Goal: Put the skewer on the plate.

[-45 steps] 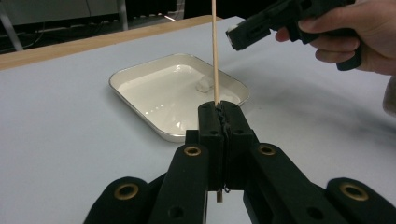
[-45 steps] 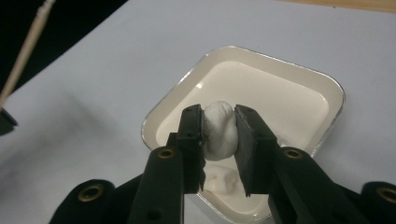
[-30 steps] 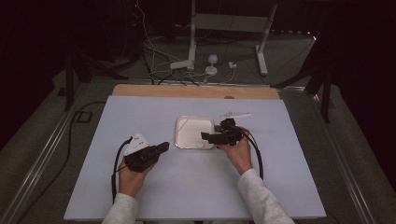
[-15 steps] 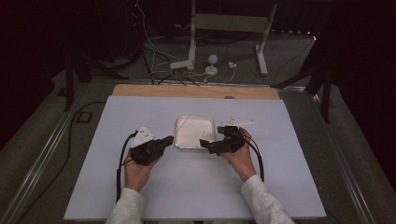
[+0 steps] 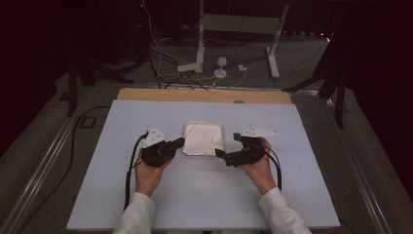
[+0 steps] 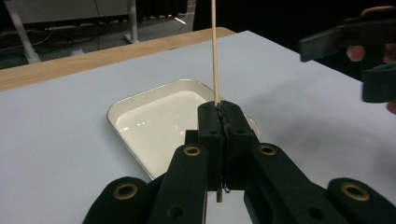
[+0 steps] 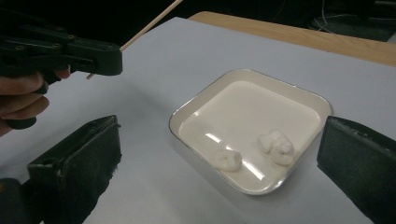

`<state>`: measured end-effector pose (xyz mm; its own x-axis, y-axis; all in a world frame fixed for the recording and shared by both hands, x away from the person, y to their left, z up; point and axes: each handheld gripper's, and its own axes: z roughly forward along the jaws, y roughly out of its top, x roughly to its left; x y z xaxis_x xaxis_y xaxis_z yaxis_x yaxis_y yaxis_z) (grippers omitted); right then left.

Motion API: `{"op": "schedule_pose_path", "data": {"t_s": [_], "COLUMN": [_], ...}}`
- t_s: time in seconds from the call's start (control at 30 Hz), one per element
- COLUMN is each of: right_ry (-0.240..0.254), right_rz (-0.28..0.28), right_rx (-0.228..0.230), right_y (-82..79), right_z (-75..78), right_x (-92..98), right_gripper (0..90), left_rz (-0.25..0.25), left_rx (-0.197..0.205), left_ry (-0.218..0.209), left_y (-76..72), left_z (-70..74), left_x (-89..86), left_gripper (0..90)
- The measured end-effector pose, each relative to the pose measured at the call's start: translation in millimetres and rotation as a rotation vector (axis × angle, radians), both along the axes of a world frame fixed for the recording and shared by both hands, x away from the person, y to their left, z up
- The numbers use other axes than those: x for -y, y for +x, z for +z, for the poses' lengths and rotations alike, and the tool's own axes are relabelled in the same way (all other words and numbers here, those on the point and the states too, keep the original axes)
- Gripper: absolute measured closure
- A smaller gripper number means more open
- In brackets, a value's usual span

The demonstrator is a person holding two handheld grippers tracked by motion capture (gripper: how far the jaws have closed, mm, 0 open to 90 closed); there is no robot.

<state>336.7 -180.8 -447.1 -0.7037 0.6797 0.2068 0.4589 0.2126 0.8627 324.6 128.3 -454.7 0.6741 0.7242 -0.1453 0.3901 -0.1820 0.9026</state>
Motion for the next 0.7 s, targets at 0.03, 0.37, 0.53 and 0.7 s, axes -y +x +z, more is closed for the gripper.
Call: {"op": "schedule_pose_path", "data": {"t_s": [0.03,0.37,0.53,0.7], "right_ry": [0.001,0.006,0.0,-0.004], "right_rz": [-0.004,-0.041,-0.064,-0.075], "right_rx": [0.002,0.024,0.024,0.024], "right_y": [-1.0,-13.3,-20.4,-29.0], "right_z": [0.2,-2.3,-8.5,-13.7], "right_x": [2.3,25.6,38.6,49.5], "right_gripper": [0.0,0.0,0.0,0.0], "left_rz": [-0.001,0.025,0.038,0.05], "left_rx": [0.001,-0.016,-0.027,-0.039], "left_ry": [-0.001,-0.003,0.001,0.006], "left_y": [0.9,8.8,13.6,17.9], "left_z": [-0.1,-3.7,-7.1,-10.6], "left_x": [0.9,9.5,13.6,18.1], "left_gripper": [89.6,89.5,89.5,89.4]}}
